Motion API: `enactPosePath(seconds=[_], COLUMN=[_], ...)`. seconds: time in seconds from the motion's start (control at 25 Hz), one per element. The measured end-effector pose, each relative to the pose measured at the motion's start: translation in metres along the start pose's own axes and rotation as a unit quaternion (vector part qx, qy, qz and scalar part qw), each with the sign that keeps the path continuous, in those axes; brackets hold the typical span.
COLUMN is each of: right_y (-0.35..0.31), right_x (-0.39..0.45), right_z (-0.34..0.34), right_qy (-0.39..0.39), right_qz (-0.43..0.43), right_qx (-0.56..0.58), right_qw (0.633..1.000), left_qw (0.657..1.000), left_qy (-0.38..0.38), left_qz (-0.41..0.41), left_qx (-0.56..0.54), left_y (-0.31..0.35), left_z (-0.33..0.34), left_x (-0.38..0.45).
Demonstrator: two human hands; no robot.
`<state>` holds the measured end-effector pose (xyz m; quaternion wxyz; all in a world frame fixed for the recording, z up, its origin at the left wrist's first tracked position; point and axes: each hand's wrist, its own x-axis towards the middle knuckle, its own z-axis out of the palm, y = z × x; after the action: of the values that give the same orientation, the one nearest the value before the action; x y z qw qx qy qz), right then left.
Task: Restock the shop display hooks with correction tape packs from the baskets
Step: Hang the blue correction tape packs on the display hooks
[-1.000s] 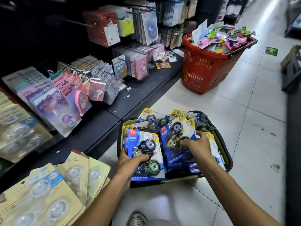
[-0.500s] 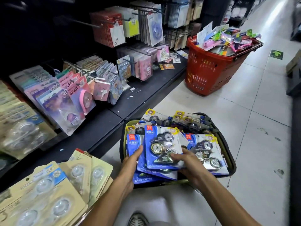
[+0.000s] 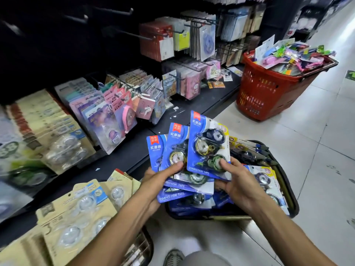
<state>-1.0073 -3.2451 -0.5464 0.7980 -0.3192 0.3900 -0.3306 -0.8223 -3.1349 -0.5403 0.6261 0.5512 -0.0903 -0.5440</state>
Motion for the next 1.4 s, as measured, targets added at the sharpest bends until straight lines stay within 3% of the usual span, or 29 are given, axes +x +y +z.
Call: enactPosePath(seconds=[0.2, 0.4, 0.6, 0.88, 1.0, 1.12, 1.4], right_y=[-0.012, 0.028, 0.105, 0.207, 0.241, 0.277, 0.347], right_x=[-0.031, -0.085, -0.168, -0.259, -0.281, -0.297, -0.329], right_z=[0.123, 0.276, 0.41, 0.521, 0.555, 0.587, 0.668], right_qy=[-0.13, -0.247, -0.409, -0.528, -0.558, -0.565, -0.535], right_qz=[-0.038, -0.056, -0.016, 0.006, -0.019, -0.046, -0.114], right_qx=[-0.098, -0.257, -0.258, -0.257, -0.284, -0.32, -0.38], right_qw=[0.986, 0.933, 0.875, 0.809, 0.779, 0.759, 0.746], left_qw=[0.994, 0.966, 0.9, 0.789, 0.741, 0.717, 0.659], left_qy=[0.064, 0.198, 0.337, 0.507, 0.554, 0.575, 0.619], left_qz=[0.088, 0.167, 0.27, 0.312, 0.335, 0.341, 0.361], left_qx=[0.001, -0.015, -0.057, -0.153, -0.178, -0.199, -0.227], left_y=[0.085, 0.141, 0.149, 0.112, 0.103, 0.097, 0.084], left_z=[-0.073, -0.188, -0.288, -0.403, -0.446, -0.479, -0.526], left_x=[-0.085, -0.209, -0.353, -0.473, -0.495, -0.516, -0.543])
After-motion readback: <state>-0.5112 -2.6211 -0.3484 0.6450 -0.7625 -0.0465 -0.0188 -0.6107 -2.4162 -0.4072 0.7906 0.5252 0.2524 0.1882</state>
